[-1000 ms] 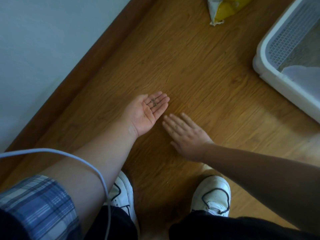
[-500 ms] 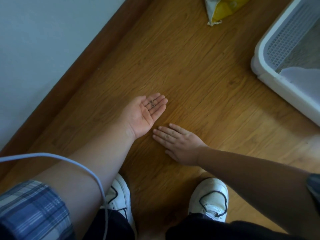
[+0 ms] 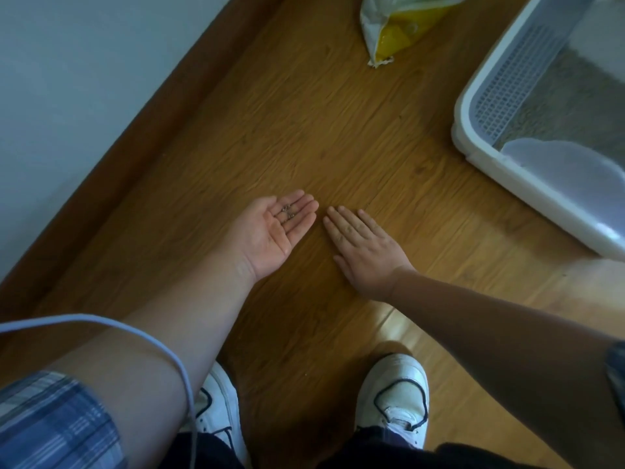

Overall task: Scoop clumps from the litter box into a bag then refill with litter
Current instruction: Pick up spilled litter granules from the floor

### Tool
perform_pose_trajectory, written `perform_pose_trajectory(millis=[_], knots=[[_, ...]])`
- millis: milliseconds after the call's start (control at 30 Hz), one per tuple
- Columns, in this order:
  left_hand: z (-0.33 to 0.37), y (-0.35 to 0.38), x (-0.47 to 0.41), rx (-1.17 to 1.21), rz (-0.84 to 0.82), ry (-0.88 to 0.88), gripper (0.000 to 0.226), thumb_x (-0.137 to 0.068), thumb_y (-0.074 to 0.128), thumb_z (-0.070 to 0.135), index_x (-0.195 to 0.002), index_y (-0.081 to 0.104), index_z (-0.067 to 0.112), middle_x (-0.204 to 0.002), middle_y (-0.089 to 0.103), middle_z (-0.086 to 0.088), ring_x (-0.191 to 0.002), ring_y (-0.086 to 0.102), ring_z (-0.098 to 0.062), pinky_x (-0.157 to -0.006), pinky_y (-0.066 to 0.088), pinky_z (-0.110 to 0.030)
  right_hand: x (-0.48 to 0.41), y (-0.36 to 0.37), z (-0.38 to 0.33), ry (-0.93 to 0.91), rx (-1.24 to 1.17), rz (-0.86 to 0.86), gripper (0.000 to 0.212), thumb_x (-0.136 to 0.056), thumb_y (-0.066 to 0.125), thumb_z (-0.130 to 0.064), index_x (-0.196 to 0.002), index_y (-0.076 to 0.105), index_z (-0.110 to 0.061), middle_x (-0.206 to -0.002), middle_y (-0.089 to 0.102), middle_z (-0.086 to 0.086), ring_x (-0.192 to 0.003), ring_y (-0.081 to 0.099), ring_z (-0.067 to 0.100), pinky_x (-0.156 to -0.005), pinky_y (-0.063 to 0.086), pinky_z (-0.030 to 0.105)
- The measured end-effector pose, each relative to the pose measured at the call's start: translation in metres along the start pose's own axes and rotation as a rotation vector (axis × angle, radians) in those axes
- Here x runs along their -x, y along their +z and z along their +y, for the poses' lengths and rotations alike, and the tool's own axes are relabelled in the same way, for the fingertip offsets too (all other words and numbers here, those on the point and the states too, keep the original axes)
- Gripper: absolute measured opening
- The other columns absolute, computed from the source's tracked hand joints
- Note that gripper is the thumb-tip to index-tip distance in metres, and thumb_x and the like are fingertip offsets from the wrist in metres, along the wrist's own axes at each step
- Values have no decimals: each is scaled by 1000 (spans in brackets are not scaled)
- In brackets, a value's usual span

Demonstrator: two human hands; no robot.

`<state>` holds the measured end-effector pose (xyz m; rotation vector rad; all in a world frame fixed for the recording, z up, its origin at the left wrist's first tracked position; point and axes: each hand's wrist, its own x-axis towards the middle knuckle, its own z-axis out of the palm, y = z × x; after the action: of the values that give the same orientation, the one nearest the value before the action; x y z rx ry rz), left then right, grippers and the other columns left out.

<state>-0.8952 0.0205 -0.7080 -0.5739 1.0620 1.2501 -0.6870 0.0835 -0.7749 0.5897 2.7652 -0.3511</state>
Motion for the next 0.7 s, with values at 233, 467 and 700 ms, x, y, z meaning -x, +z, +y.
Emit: perform_pose_trajectory(millis=[233, 467, 700], knots=[[-7, 5, -3, -1, -26, -13, 41, -107, 35, 22, -128, 58, -4, -123, 68, -21, -115, 66, -32, -108, 46, -44, 36, 2, 8, 98, -291, 286, 42, -96, 52, -13, -137, 56, -13, -145, 53, 8, -136, 46, 29, -114, 34, 49], [-16, 2, -5, -36, -11, -24, 40, -107, 35, 22, -128, 58, -4, -121, 69, -21, -112, 68, -32, -104, 50, -43, 23, -12, 53, 455, -325, 328, 19, -94, 61, -24, -111, 67, -17, -104, 62, 3, -97, 52, 26, -86, 40, 41], [-27, -4, -10, -76, 6, -48, 41, -107, 34, 22, -127, 58, -4, -121, 68, -22, -114, 66, -32, -103, 50, -44, -19, -20, 48, 368, -372, 303, 19, -92, 63, -26, -109, 67, -19, -103, 62, 1, -96, 52, 22, -89, 45, 39]])
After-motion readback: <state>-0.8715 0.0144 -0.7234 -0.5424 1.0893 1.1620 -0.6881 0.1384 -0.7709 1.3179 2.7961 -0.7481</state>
